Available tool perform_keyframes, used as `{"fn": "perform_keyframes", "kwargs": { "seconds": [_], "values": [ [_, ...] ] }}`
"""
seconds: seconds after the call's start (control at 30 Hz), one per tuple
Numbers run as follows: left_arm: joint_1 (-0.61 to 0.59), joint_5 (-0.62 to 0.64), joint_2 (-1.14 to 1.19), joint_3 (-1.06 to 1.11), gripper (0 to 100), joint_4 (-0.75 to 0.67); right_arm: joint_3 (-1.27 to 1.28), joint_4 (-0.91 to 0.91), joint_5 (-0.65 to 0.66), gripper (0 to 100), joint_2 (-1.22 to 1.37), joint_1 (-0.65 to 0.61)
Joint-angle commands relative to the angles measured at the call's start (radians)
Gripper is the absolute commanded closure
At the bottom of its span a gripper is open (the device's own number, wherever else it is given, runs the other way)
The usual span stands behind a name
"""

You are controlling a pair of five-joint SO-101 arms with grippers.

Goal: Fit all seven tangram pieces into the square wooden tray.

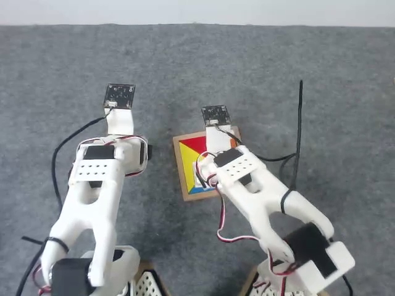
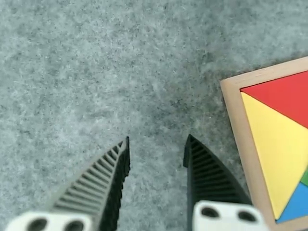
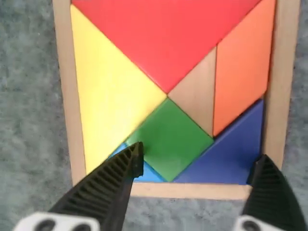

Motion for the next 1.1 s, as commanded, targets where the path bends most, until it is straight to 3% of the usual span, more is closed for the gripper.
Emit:
{"fn": "perform_keyframes", "kwargs": {
  "seconds": [0.0, 0.13, 0.23, 0.37, 0.47, 0.67, 0.97, 1.07],
  "values": [
    [0.005, -0.008, -0.032, -0.016, 84, -0.029, -0.011, 0.047, 0.068, 80.2, -0.133, 0.074],
    [0.005, -0.008, -0.172, 0.038, 90, -0.040, 0.103, 0.033, 0.176, 83.1, -0.308, 0.125],
    [0.005, -0.008, -0.321, 0.151, 93, -0.097, 0.209, 0.004, 0.186, 83.7, -0.466, 0.160],
    [0.008, -0.006, -0.502, 0.262, 99, -0.120, 0.316, 0.033, 0.244, 91.8, -0.651, 0.206],
    [0.037, -0.006, -0.611, 0.318, 99, -0.120, 0.419, 0.061, 0.325, 95.8, -0.780, 0.245],
    [0.181, -0.009, -0.799, 0.446, 99, -0.132, 0.612, 0.111, 0.350, 97.2, -1.036, 0.346],
    [0.247, -0.012, -1.079, 0.750, 99, -0.407, 0.810, 0.203, 0.496, 97.5, -1.369, 0.452],
    [0.290, -0.008, -1.162, 0.800, 99, -0.414, 0.853, 0.206, 0.509, 97.2, -1.448, 0.496]
  ]
}}
